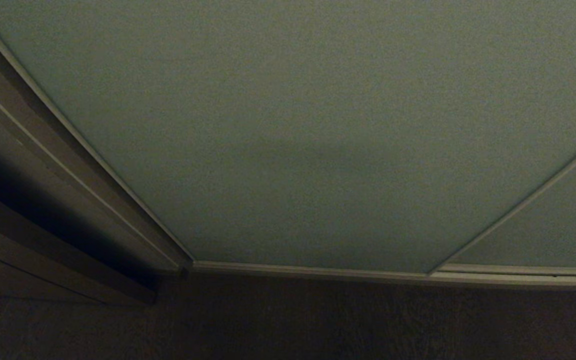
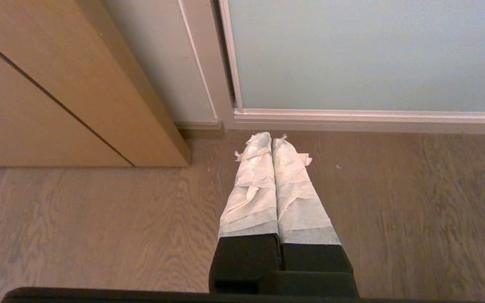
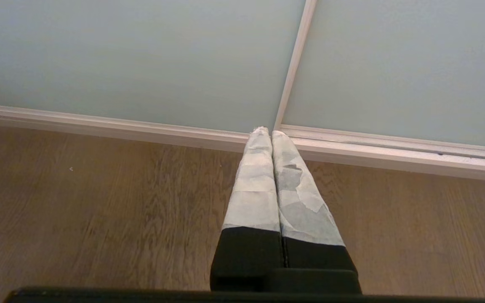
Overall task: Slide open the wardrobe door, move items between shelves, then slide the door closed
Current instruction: Open the door
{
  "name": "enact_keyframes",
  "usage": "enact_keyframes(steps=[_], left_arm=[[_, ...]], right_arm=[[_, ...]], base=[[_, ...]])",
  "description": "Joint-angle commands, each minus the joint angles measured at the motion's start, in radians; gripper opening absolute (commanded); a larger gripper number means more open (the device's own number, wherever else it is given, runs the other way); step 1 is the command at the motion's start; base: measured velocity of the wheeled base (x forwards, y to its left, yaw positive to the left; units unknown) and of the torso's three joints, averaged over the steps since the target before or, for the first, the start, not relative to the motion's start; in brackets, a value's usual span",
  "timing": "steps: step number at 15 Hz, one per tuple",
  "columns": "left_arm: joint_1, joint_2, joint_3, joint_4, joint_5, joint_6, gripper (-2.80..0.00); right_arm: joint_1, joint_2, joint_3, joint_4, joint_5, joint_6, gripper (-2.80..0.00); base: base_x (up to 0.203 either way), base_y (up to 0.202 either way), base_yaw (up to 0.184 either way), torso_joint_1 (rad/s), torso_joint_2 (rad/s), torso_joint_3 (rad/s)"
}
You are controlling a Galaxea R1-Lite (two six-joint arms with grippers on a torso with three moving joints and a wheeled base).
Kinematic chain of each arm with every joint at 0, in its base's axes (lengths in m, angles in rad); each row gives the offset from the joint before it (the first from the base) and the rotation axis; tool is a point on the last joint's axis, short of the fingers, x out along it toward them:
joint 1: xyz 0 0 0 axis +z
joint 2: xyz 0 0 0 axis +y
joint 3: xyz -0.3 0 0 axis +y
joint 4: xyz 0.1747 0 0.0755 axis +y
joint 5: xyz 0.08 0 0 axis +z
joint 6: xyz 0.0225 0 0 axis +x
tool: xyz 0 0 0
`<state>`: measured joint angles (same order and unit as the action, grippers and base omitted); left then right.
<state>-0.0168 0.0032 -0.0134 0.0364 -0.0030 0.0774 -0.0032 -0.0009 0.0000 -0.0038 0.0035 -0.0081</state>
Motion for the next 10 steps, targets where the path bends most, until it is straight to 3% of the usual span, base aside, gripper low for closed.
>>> enact_keyframes(steps=[1, 5, 8, 10], left_arm=[[0.000, 0.000, 0.000, -0.001, -0.002, -0.001, -2.80], [0.000, 0.000, 0.001, -0.003, -0.002, 0.002, -2.80], [0.000, 0.001, 0.000, 0.001, -0.016, 0.058, -2.80], [0.000, 0.001, 0.000, 0.000, -0.017, 0.059, -2.80]], right_arm=[[0.000, 0.002, 0.000, -0.001, 0.001, -0.001, -2.80], [0.000, 0.002, 0.000, -0.001, 0.000, -0.001, -2.80], [0.000, 0.002, 0.000, -0.001, 0.000, -0.001, -2.80], [0.000, 0.002, 0.000, -0.001, 0.000, 0.000, -2.80]], base=[[0.000, 0.000, 0.000, 0.000, 0.00, 0.000], [0.000, 0.000, 0.000, 0.000, 0.00, 0.000], [0.000, 0.000, 0.000, 0.000, 0.00, 0.000], [0.000, 0.000, 0.000, 0.000, 0.00, 0.000]])
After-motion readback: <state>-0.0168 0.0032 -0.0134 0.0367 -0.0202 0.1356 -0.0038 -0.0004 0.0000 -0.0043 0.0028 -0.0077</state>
